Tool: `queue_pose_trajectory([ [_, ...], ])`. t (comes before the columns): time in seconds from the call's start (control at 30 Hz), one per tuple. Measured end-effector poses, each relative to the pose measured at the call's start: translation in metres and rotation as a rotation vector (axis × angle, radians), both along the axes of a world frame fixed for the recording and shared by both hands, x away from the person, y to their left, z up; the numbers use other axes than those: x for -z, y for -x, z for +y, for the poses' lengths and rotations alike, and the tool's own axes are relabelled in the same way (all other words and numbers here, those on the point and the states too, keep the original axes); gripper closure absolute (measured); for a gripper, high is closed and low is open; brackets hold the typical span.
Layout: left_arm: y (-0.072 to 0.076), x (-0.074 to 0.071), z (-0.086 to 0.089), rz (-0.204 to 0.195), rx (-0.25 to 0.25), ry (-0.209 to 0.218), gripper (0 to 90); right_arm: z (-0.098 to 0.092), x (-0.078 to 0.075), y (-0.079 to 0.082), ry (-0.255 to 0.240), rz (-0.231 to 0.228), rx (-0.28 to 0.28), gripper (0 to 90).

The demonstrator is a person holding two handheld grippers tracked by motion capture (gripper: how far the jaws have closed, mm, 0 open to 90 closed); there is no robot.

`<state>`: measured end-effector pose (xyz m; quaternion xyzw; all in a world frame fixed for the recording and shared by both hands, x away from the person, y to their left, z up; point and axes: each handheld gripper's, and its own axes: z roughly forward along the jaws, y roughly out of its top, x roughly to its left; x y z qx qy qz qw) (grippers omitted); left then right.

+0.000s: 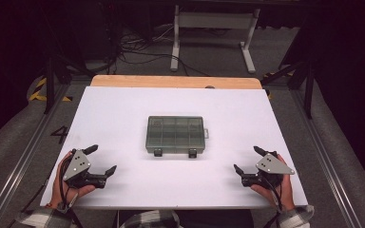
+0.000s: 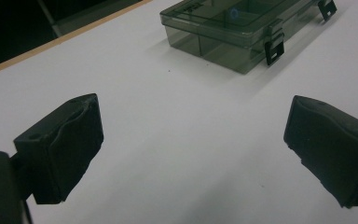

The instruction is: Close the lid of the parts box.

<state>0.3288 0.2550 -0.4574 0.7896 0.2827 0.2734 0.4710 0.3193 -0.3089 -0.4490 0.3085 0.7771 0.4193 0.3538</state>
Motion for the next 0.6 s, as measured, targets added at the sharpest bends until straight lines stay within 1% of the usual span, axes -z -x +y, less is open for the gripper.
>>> queue_pose_trajectory([
  [0.07,-0.0004,0.0004,-0.0002,0.005,0.001,0.001,5.2,0.0003,0.0001,0.0002,0.001,0.000,-0.001,6.6],
  [0.1,-0.0011,0.0002,0.0000,0.004,0.002,-0.008,5.2,0.0003,0.0002,0.0000,0.002,0.000,-0.002,6.6],
  [0.2,-0.0023,0.0012,-0.0010,0.010,0.002,-0.001,5.2,-0.0001,0.0003,-0.0002,-0.001,0.001,0.000,6.6],
  [0.33,-0.0046,0.0026,-0.0019,0.018,0.006,-0.015,5.2,-0.0005,0.0008,-0.0009,-0.005,0.004,0.002,6.5],
  [0.37,-0.0052,0.0029,-0.0019,0.019,0.006,-0.012,5.2,-0.0006,0.0009,-0.0015,-0.004,0.005,0.001,6.4],
  [0.4,-0.0061,0.0033,-0.0018,0.026,0.005,-0.009,5.1,-0.0007,0.0009,-0.0020,-0.003,0.004,0.003,6.3],
  [0.6,-0.0092,0.0036,-0.0049,0.029,0.006,-0.021,5.5,-0.0023,0.0010,-0.0012,-0.007,0.009,0.017,6.0],
])
